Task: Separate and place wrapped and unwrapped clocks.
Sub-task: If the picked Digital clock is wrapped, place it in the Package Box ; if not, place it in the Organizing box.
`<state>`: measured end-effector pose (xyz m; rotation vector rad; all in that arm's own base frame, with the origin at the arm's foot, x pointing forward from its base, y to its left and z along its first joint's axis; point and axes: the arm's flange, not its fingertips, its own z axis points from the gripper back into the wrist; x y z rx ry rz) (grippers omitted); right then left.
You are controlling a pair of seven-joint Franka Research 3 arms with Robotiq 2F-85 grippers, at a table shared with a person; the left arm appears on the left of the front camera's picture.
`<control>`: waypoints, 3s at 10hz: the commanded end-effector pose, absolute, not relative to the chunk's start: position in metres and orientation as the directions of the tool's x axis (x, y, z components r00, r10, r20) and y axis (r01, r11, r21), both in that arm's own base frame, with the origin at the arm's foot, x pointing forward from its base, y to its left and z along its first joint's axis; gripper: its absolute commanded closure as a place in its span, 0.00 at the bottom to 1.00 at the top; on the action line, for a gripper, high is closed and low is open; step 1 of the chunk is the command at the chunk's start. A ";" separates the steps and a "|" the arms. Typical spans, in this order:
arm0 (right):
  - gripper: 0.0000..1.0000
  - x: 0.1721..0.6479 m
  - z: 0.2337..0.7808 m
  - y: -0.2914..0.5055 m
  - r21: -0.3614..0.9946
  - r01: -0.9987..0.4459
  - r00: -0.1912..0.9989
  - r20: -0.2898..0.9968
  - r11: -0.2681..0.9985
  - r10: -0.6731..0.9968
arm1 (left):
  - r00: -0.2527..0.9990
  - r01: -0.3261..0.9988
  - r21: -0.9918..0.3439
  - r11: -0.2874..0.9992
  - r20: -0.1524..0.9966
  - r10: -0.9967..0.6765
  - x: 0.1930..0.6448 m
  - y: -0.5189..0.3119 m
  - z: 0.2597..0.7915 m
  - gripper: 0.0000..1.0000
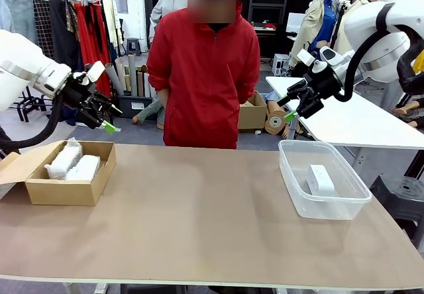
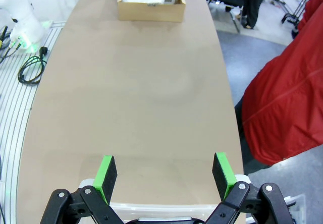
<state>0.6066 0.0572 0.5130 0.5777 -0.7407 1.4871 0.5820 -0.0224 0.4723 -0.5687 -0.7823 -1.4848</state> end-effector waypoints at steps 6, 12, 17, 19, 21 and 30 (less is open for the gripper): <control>0.00 0.607 0.514 0.058 -0.112 -0.994 -0.073 0.745 0.016 0.663 | -0.047 0.994 0.099 0.041 0.742 -0.668 0.591 -0.007 0.498 0.00; 0.00 0.607 0.514 0.058 -0.112 -0.994 -0.073 0.745 0.016 0.663 | -0.054 0.992 0.116 0.049 0.744 -0.666 0.588 -0.009 0.496 0.00; 0.00 0.607 0.514 0.058 -0.112 -0.994 -0.073 0.745 0.016 0.663 | -0.054 0.992 0.116 0.049 0.744 -0.666 0.588 -0.009 0.496 0.00; 0.00 0.607 0.514 0.058 -0.112 -0.994 -0.073 0.745 0.016 0.663 | -0.054 0.992 0.116 0.049 0.744 -0.666 0.588 -0.009 0.496 0.00; 0.00 0.607 0.514 0.058 -0.112 -0.994 -0.073 0.745 0.016 0.663 | -0.054 0.992 0.116 0.049 0.744 -0.666 0.588 -0.009 0.496 0.00; 0.00 0.607 0.514 0.058 -0.112 -0.994 -0.073 0.745 0.016 0.663 | -0.054 0.992 0.116 0.049 0.744 -0.666 0.588 -0.009 0.496 0.00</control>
